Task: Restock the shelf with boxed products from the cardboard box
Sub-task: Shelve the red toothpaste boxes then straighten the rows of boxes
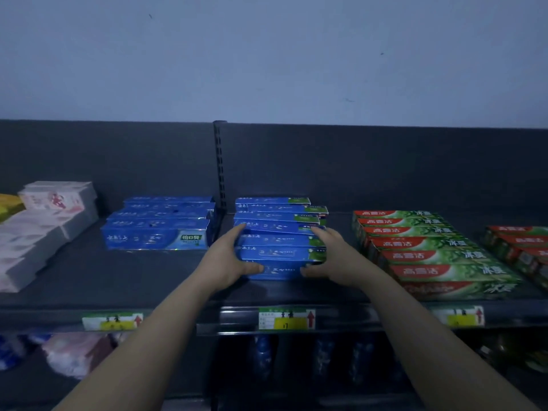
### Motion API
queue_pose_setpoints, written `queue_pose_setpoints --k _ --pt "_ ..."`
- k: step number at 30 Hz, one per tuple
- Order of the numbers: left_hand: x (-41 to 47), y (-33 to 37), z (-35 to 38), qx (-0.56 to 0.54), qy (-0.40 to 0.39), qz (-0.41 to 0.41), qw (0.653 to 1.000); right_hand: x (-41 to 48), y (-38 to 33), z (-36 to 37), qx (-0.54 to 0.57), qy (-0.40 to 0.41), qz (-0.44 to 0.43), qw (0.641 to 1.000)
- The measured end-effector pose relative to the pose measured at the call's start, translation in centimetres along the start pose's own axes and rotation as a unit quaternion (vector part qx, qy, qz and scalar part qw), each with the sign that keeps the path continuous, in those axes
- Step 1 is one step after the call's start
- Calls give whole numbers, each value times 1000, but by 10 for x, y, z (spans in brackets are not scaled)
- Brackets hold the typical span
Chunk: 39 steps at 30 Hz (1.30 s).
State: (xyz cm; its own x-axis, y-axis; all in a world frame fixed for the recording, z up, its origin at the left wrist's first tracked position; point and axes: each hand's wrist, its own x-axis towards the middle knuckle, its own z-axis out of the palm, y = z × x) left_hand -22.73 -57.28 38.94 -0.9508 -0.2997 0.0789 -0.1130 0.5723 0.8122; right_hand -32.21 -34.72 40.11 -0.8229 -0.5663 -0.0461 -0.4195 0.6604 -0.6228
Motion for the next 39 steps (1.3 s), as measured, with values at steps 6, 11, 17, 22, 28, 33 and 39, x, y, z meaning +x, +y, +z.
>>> queue_pose_setpoints --k 6,11,17,22,28,33,39 --pt "1 -12 -9 -35 -20 13 999 -7 -4 7 -2 22 7 1000" --pt "-7 -15 -13 -72 -38 23 996 -18 -4 9 -19 14 18 1000" --pt "8 -3 -27 -121 -17 10 992 -5 -8 -13 34 25 39 998" --pt "43 5 -24 -63 -13 -19 998 28 -15 -20 29 17 62 998" --pt "65 0 -17 -9 -35 -54 998 55 -13 -23 39 -25 93 995" --pt "73 -8 -24 -54 -22 -79 995 66 -2 -39 28 -11 76 997" --pt "96 8 -14 -74 -19 -91 993 90 -3 -38 -25 7 100 995"
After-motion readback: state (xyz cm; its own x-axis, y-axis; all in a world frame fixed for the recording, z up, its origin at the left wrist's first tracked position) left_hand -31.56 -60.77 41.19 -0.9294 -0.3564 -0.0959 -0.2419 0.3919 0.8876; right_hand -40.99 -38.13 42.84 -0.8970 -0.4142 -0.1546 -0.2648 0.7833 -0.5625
